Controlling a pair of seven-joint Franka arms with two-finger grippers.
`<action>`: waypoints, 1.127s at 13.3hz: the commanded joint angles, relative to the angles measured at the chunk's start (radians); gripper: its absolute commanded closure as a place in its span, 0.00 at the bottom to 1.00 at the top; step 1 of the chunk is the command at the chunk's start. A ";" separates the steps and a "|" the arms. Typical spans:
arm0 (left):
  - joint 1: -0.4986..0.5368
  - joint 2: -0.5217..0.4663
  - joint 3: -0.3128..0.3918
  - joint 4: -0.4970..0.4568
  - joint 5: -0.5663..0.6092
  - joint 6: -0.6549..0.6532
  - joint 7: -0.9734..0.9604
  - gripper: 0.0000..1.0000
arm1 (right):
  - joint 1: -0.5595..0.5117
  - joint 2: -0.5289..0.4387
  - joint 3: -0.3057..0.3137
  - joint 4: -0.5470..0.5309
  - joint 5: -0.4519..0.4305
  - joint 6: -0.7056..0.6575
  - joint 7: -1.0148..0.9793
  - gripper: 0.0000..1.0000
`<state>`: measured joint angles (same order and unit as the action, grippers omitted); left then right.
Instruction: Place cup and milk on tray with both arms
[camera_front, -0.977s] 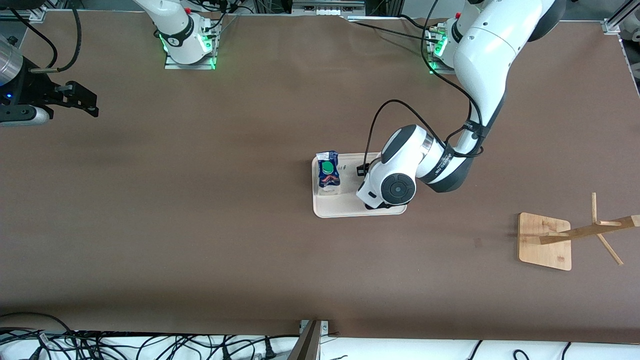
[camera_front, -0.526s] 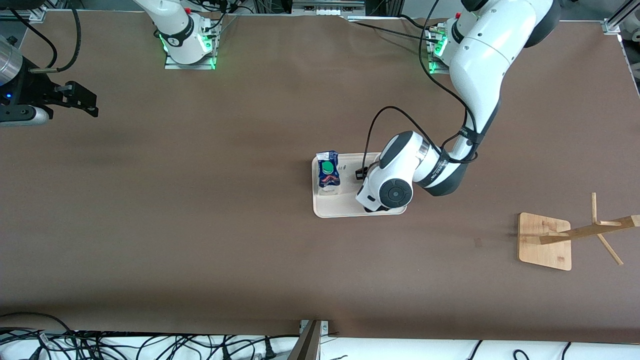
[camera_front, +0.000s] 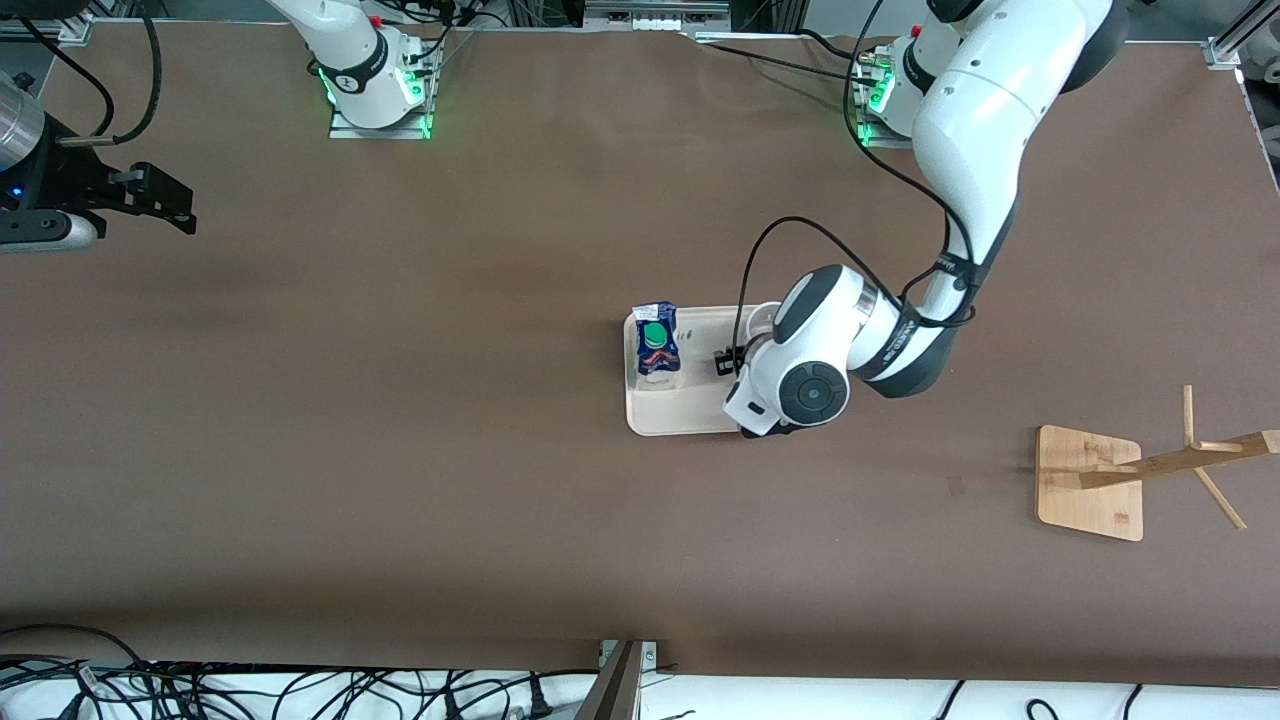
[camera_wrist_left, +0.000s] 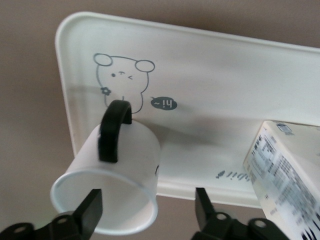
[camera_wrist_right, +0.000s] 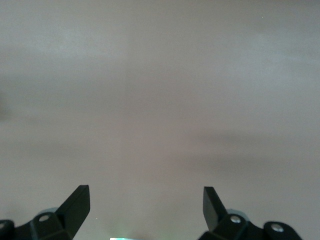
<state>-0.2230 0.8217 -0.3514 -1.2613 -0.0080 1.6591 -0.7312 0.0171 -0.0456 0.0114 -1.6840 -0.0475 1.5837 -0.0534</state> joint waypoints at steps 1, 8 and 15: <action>0.014 -0.142 0.005 -0.012 0.025 -0.090 0.108 0.00 | -0.009 0.007 0.007 0.021 -0.017 -0.014 -0.006 0.00; 0.164 -0.413 0.012 -0.015 0.154 -0.223 0.637 0.00 | -0.009 0.009 0.007 0.020 -0.017 -0.013 -0.006 0.00; 0.188 -0.777 0.282 -0.307 -0.019 -0.018 0.779 0.00 | -0.009 0.010 0.005 0.021 -0.018 -0.010 -0.006 0.00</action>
<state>-0.0071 0.2131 -0.1873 -1.3602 0.0528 1.5233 0.0181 0.0159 -0.0429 0.0109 -1.6822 -0.0479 1.5837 -0.0534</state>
